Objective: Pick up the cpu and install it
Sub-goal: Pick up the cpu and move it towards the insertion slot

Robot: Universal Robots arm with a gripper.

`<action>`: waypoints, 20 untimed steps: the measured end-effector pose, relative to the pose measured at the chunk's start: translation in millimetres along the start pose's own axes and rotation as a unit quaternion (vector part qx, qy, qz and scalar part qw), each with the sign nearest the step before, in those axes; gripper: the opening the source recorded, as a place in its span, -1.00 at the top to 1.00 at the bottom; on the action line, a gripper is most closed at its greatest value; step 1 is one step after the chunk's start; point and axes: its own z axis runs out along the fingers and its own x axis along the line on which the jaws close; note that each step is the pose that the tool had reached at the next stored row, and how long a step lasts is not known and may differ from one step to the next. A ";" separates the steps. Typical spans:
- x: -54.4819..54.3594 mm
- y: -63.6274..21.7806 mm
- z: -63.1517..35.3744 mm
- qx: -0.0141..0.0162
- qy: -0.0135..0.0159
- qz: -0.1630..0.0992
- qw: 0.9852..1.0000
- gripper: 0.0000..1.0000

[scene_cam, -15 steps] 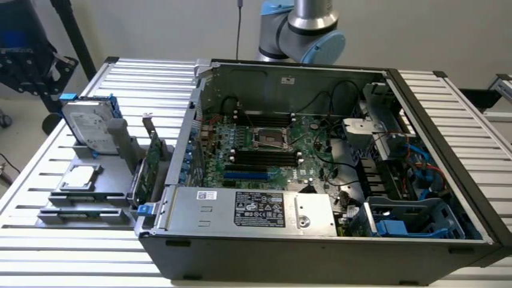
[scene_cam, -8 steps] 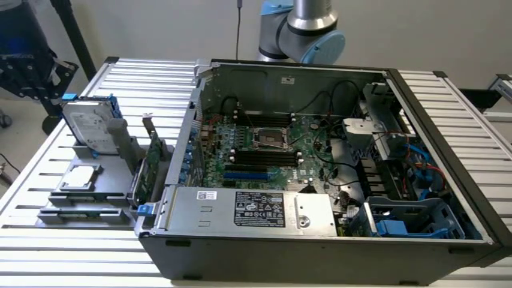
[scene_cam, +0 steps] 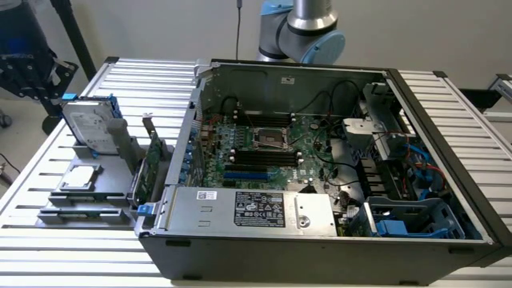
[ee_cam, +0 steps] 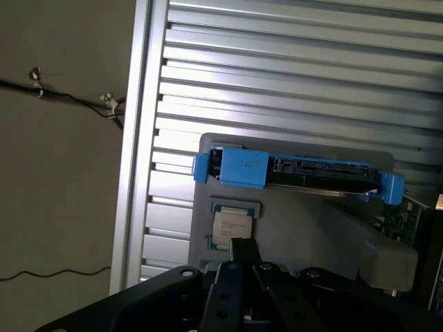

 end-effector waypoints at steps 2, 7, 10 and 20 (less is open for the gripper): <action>0.0 0.0 0.0 0.000 0.000 0.000 1.000 0.79; 0.0 0.0 0.0 0.000 0.000 0.000 1.000 0.52; 0.0 0.0 0.0 0.000 0.000 0.000 1.000 0.40; 5.5 -2.1 14.6 0.000 -0.001 0.006 1.000 -0.19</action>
